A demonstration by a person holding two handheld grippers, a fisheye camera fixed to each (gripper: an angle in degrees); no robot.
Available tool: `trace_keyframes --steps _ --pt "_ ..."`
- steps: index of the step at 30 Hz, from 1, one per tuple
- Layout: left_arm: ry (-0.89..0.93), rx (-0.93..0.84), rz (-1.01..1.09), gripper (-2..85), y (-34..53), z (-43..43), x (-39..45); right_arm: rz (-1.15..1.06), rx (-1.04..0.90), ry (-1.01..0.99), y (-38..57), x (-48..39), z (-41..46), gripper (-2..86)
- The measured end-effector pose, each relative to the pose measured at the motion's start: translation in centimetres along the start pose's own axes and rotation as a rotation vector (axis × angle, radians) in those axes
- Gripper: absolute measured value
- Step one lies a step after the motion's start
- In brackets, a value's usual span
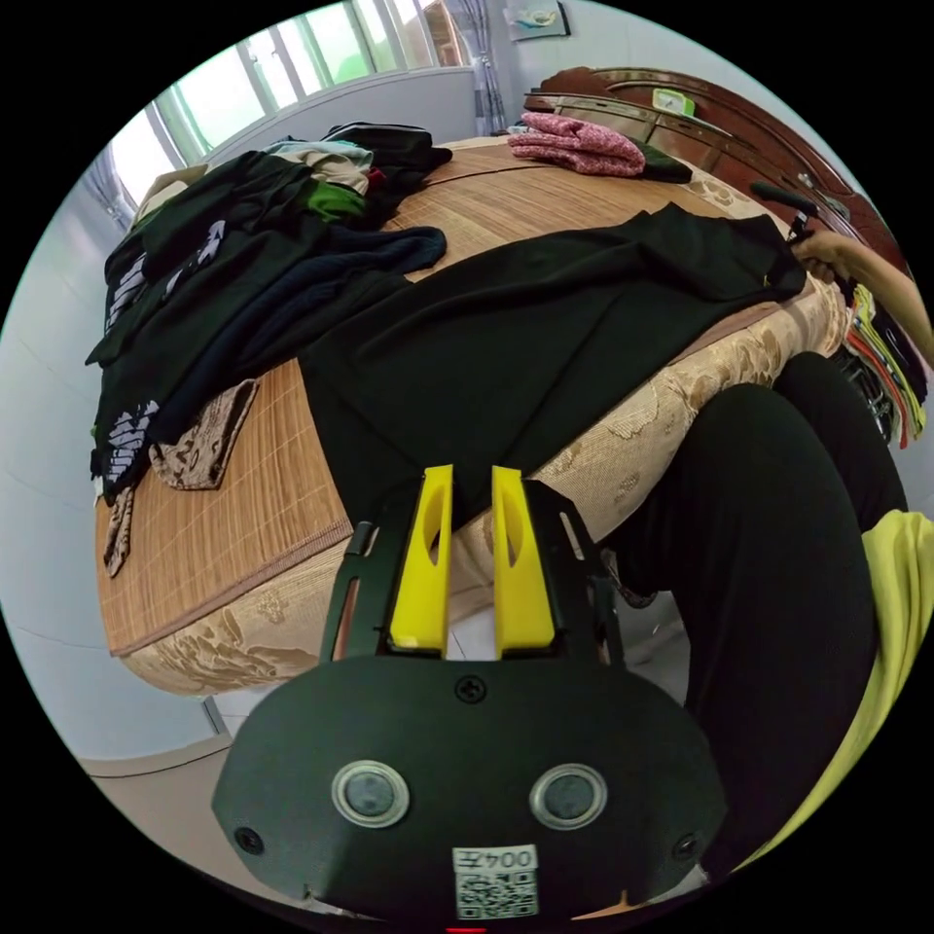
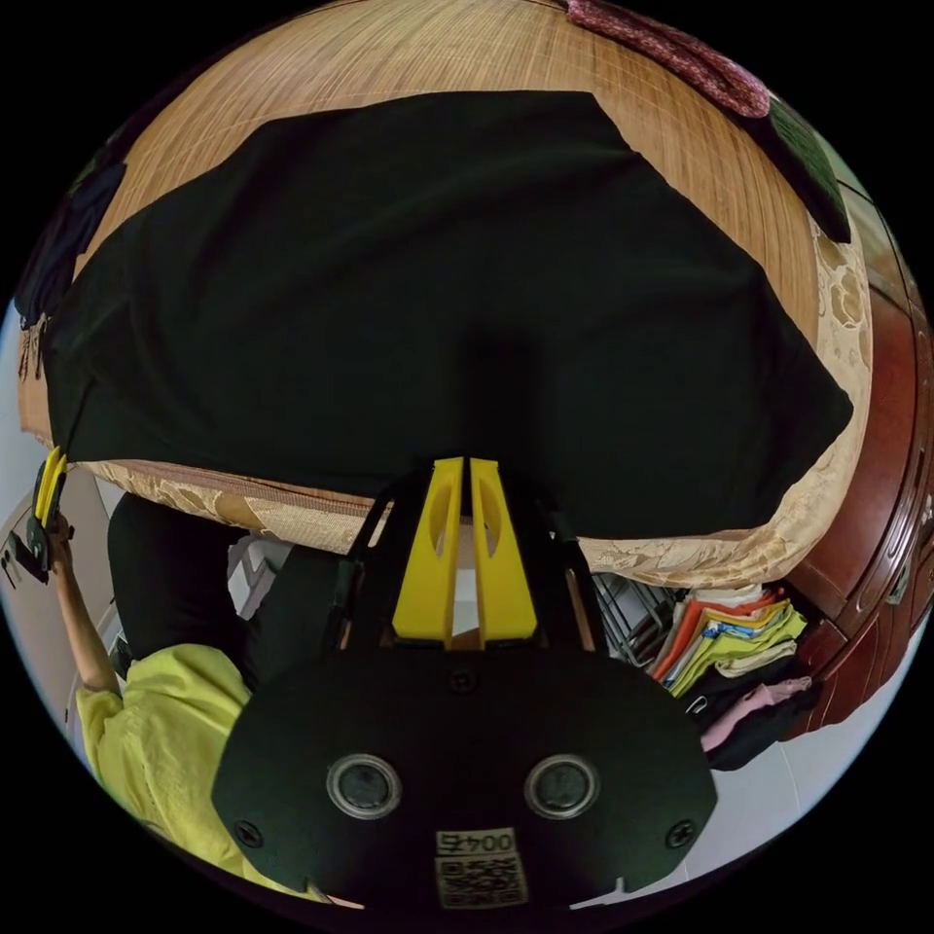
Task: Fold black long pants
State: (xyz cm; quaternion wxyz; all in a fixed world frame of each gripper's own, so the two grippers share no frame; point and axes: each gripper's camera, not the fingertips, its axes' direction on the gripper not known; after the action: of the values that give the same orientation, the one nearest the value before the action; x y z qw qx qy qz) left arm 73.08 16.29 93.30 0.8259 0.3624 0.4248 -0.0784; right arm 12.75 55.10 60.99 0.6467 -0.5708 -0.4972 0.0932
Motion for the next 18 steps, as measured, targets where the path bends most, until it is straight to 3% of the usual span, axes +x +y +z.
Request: trace_keyframes --steps 18 --pt "-0.055 0.003 0.151 1.0 2.9 -3.7 -4.3 0.018 -0.019 -0.041 -4.8 -0.5 -1.8 1.4"
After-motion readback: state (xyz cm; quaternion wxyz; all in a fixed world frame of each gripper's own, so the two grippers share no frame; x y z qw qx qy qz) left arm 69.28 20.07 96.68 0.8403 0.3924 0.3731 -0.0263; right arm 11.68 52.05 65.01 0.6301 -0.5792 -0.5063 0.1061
